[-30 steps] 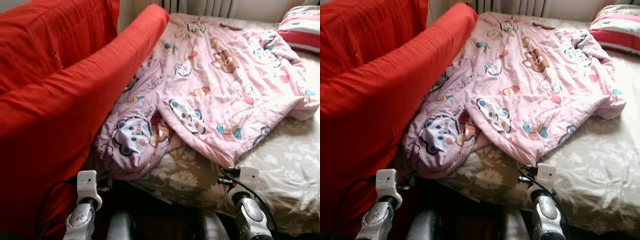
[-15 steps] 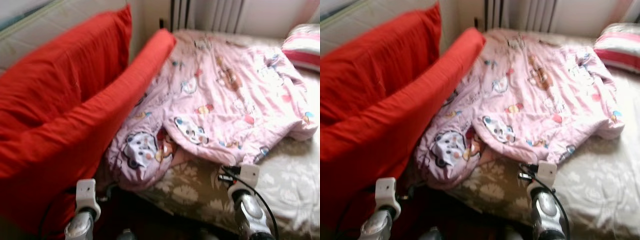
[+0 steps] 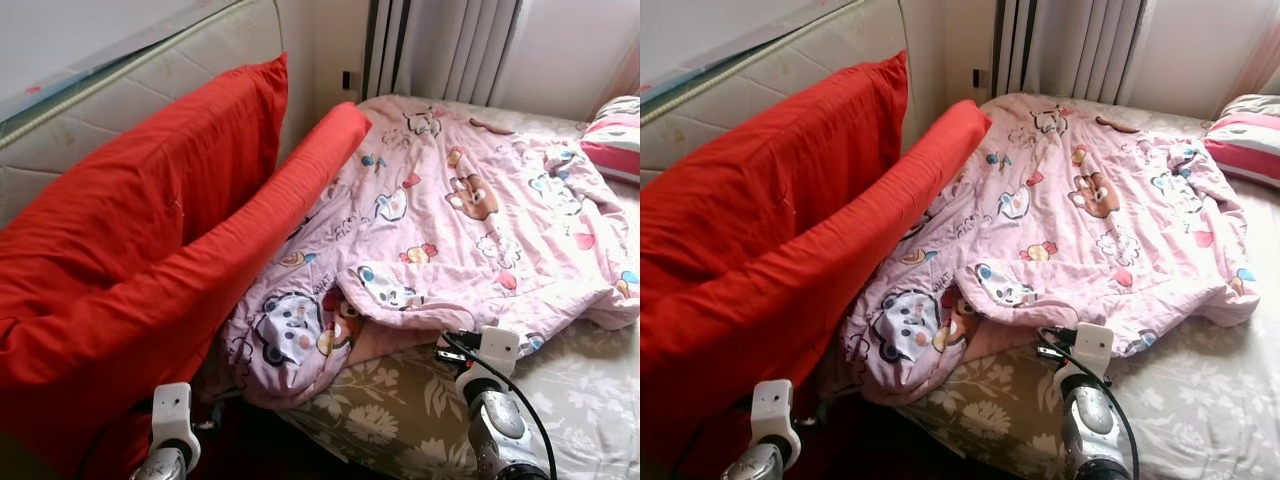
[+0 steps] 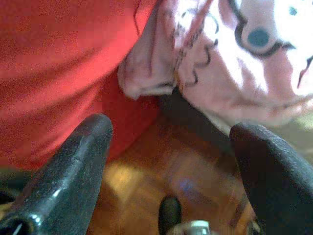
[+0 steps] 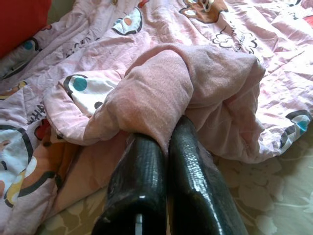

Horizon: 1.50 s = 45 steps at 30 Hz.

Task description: Clean up the room

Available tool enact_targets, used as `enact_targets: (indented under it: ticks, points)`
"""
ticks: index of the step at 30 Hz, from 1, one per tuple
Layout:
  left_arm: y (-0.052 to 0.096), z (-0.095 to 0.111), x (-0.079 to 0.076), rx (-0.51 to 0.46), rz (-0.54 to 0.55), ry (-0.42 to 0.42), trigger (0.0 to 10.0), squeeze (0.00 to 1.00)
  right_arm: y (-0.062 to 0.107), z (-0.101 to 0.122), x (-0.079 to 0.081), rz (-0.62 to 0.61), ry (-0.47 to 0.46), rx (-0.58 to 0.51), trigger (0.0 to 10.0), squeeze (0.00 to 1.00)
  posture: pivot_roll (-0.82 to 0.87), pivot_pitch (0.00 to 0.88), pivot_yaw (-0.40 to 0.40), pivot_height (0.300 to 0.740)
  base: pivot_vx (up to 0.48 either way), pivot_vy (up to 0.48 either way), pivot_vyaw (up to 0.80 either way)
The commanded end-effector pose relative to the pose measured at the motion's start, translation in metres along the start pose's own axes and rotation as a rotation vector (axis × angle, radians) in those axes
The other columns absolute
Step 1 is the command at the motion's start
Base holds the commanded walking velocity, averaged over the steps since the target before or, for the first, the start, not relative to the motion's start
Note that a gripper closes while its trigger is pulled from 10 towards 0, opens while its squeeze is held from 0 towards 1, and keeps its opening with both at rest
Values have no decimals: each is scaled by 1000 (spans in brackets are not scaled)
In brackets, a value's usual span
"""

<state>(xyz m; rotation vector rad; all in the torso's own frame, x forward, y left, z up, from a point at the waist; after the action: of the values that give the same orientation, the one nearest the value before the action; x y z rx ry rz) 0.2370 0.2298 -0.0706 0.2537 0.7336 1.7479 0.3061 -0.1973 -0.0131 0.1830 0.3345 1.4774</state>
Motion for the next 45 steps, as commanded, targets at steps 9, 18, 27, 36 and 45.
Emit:
enact_targets:
  ticks: [9, 18, 27, 36, 45]
  points:
    - [8, -27, 9, 97, 53, 35, 10000, 0, 0, -3, 2, 8, 15, 19, 10000, 0, 25, 13, -3, 740, 0, 0, 0]
    - [12, -34, 18, 129, 76, 50, 10000, 0, 0, -1, 1, -1, 18, 16, 10000, 0, 27, 24, 0, 740, 0, 0, 0]
    - [15, -40, 20, 158, 88, 52, 10000, 0, 0, 0, -1, -17, 27, 8, 10000, 0, 27, 28, 5, 740, 0, 0, 0]
    - [16, -42, 24, 168, 94, 51, 10000, 0, -2, 4, -6, -47, 51, -9, 10000, 0, 27, 31, 8, 740, 0, 0, 0]
    - [16, -41, 23, 166, 91, 52, 10000, 0, -2, 5, -6, -51, 52, -9, 10000, 0, 28, 28, 7, 740, -138, 0, 0]
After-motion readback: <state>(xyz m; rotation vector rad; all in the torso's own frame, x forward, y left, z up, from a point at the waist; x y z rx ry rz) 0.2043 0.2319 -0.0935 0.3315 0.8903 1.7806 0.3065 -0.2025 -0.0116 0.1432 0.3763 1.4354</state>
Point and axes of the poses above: a point about 5 cm out from each wrist's last joint towards the gripper, its own y axis pointing back from the gripper into the wrist, its own z axis along the axis of the wrist's last joint, x = y × z, the point moved 3 cm from there along -y, pointing out of the wrist towards the gripper, and after that the axes turned 15 degrees about y, right-handed, at the moved point
